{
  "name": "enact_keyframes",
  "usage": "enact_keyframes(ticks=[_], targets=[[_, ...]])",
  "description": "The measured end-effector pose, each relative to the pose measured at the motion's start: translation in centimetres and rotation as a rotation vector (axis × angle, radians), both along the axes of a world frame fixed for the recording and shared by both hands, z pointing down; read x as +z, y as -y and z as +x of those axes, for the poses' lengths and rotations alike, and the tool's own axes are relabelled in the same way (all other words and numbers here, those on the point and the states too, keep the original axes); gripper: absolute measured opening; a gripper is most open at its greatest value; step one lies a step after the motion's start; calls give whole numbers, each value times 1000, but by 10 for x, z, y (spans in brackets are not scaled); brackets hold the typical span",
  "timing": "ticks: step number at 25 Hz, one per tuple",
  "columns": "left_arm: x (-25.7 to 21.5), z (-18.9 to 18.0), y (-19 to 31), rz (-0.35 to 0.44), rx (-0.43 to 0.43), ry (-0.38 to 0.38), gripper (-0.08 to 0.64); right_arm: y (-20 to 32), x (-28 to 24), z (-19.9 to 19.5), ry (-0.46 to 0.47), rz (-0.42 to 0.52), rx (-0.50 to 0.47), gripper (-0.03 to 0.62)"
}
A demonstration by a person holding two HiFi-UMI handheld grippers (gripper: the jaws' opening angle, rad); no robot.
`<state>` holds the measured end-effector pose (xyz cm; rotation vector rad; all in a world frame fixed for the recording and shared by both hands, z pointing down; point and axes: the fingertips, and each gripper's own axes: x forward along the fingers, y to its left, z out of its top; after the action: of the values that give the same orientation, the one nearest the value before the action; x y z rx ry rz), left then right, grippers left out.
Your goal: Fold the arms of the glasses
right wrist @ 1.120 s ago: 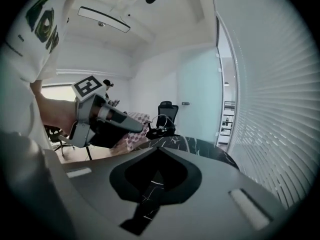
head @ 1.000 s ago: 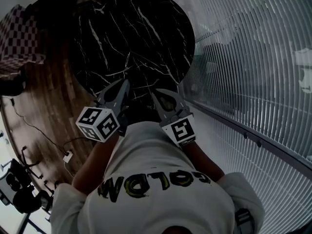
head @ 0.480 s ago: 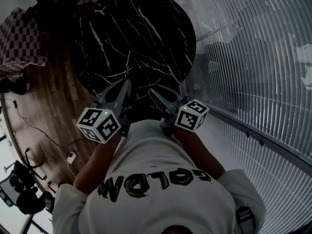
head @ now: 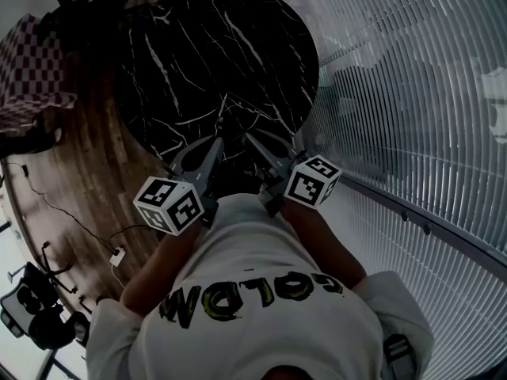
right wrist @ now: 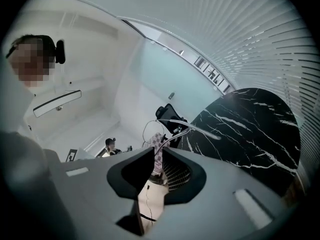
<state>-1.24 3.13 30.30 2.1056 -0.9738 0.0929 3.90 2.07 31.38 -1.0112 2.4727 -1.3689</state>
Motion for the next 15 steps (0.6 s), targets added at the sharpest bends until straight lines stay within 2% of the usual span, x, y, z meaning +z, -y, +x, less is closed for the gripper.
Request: enact_keyframes(ticks=[15], targets=[[13, 25, -21, -64, 107, -54, 0, 4, -6, -14, -8, 34, -38, 2]])
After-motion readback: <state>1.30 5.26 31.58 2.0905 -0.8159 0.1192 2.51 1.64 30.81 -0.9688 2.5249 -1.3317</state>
